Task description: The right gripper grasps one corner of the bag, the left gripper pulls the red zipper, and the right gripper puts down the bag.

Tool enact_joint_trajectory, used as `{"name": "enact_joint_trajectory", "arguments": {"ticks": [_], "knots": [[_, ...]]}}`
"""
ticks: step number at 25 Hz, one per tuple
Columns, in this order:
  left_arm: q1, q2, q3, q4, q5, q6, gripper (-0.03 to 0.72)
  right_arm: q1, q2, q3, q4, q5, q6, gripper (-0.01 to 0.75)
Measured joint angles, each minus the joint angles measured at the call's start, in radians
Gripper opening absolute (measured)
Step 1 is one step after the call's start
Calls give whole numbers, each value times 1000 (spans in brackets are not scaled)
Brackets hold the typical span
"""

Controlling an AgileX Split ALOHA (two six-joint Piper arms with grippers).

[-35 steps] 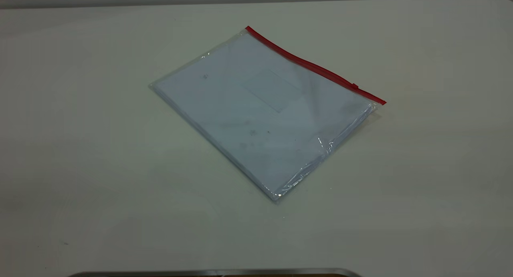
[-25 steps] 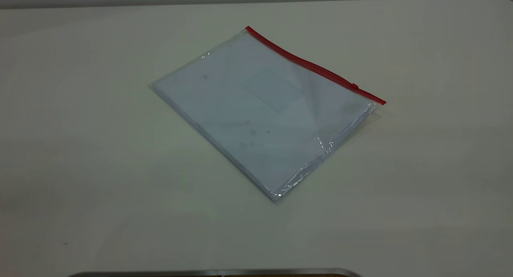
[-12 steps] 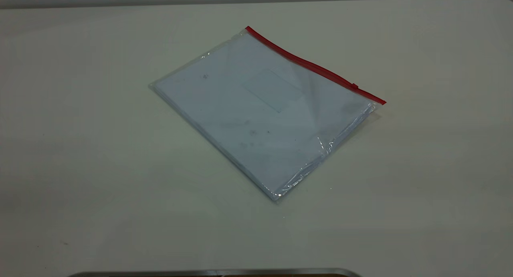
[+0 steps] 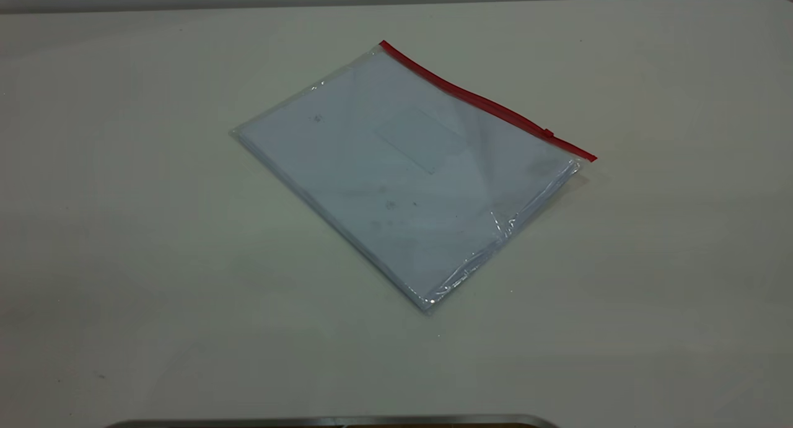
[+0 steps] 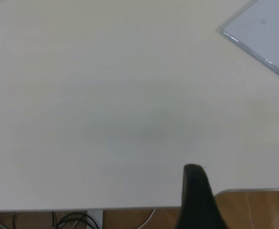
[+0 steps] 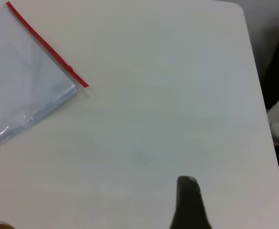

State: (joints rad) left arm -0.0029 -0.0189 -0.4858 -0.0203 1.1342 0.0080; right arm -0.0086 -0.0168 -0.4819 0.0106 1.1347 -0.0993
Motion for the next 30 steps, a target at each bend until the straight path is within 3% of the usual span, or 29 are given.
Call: {"name": "enact_joint_trajectory", "arguments": {"ticks": [8, 14, 21, 26, 30], "knots": [[0, 55, -40, 66, -31, -18, 546, 0, 0, 0, 17, -2, 1, 562], [0, 422, -204, 66, -96, -56, 546, 0, 79, -85, 86, -28, 2, 562], [0, 910, -356, -42, -361, -42, 546, 0, 441, -225, 104, -73, 2, 562], [0, 1205, -442, -175, -562, 146, 546, 0, 722, -239, 119, -164, -1, 562], [0, 1417, -553, -312, -596, 364, 546, 0, 965, -240, 180, -286, -35, 562]]}}
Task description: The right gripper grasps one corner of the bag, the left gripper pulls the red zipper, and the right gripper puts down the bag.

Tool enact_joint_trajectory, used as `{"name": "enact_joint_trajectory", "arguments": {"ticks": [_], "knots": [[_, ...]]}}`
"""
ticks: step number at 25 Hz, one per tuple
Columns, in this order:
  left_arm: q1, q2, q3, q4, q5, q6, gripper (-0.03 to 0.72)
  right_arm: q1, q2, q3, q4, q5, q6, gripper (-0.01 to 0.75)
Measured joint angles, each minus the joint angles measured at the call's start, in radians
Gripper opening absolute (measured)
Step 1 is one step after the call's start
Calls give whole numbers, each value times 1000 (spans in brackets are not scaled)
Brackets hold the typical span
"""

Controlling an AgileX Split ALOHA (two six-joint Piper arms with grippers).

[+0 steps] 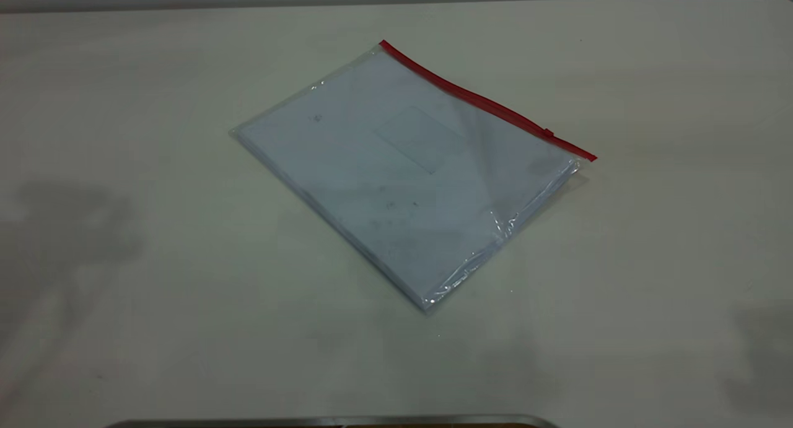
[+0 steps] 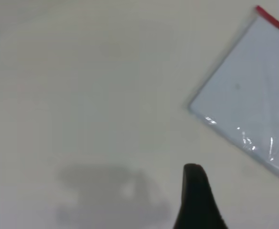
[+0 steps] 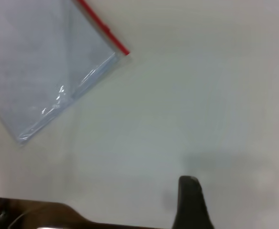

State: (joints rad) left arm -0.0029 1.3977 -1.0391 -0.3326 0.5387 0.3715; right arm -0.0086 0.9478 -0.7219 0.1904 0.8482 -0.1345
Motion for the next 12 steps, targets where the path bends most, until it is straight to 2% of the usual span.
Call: {"name": "enact_joint_trajectory", "arguments": {"ticks": [5, 9, 12], "knots": [[0, 197, -91, -153, 46, 242, 546, 0, 290, 0, 225, -96, -213, 562], [0, 290, -115, -254, 63, 357, 546, 0, 518, -2, 501, -209, -506, 562], [0, 337, -116, -274, 84, 406, 546, 0, 685, -8, 729, -262, -738, 562]]}}
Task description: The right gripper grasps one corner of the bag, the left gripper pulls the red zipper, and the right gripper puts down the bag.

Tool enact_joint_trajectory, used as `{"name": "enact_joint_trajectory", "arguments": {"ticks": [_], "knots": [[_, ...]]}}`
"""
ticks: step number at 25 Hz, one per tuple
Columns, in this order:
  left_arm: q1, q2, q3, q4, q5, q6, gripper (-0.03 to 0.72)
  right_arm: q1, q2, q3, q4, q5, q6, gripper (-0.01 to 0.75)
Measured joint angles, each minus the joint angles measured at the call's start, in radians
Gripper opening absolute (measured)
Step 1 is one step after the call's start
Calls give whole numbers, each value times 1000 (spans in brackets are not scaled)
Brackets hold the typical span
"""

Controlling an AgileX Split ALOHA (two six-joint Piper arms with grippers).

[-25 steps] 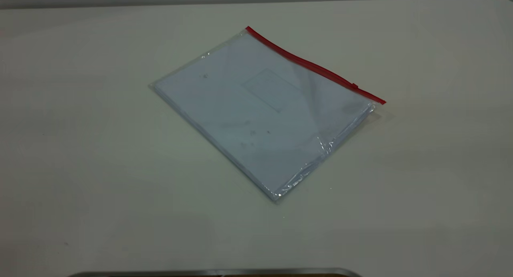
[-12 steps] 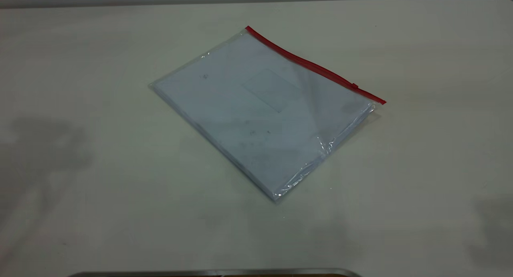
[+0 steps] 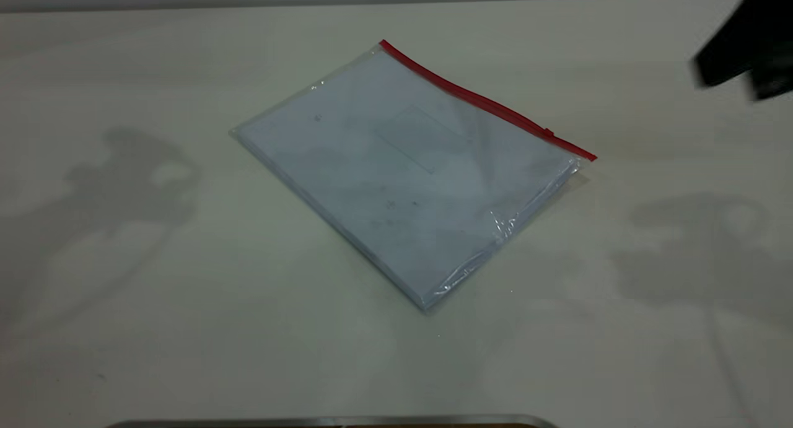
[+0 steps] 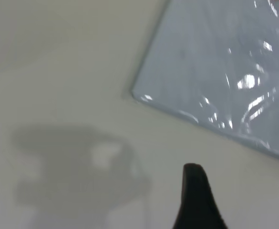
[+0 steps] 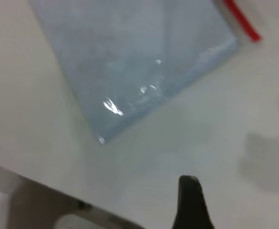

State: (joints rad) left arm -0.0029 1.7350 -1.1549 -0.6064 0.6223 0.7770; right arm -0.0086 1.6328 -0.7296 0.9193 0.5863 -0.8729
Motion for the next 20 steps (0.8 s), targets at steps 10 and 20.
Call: {"name": "enact_joint_trajectory", "arguments": {"ticks": [10, 20], "knots": [[0, 47, -7, -7, 22, 15, 546, 0, 453, -158, 490, -1, -496, 562], [0, 47, -8, -40, 22, 14, 546, -46, 700, -327, 510, 64, -520, 562]]}}
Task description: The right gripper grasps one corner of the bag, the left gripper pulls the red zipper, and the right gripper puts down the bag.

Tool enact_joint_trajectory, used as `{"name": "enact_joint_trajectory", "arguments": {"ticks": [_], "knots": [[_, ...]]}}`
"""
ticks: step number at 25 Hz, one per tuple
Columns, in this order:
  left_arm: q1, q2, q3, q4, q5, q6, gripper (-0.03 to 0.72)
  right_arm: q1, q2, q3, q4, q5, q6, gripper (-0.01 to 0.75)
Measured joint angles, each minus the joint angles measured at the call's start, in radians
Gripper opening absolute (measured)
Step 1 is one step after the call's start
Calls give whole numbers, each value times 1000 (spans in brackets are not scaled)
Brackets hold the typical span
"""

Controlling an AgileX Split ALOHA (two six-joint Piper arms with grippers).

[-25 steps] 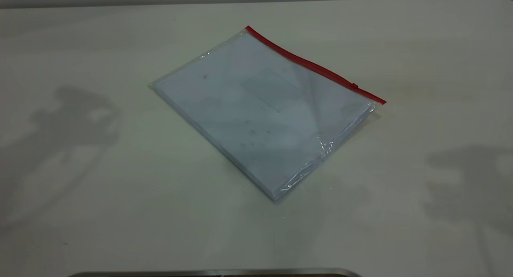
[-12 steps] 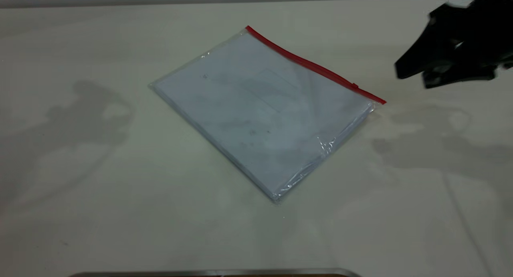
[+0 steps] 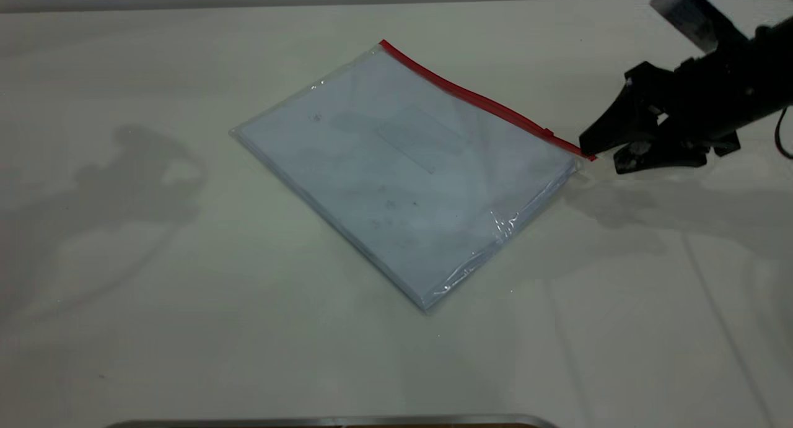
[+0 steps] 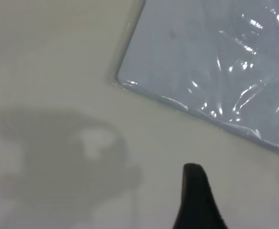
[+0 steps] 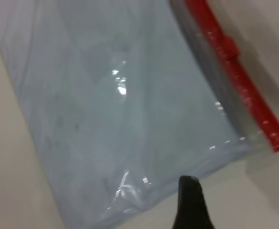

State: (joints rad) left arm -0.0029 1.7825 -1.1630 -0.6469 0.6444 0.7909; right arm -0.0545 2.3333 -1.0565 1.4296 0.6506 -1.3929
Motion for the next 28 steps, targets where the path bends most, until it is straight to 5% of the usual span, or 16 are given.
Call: {"name": "enact_joint_trajectory", "arguments": {"ticks": [18, 21, 26, 28], "knots": [[0, 1, 0, -35, 0, 1, 546, -3, 224, -141, 188, 170, -220, 549], [0, 1, 0, -35, 0, 1, 546, -3, 235, -143, 201, 197, -232, 448], [0, 1, 0, -35, -6, 20, 546, -3, 235, -158, 198, 250, -272, 55], [0, 5, 0, -38, -22, 53, 546, -3, 235, -188, 190, 286, -286, 32]]}}
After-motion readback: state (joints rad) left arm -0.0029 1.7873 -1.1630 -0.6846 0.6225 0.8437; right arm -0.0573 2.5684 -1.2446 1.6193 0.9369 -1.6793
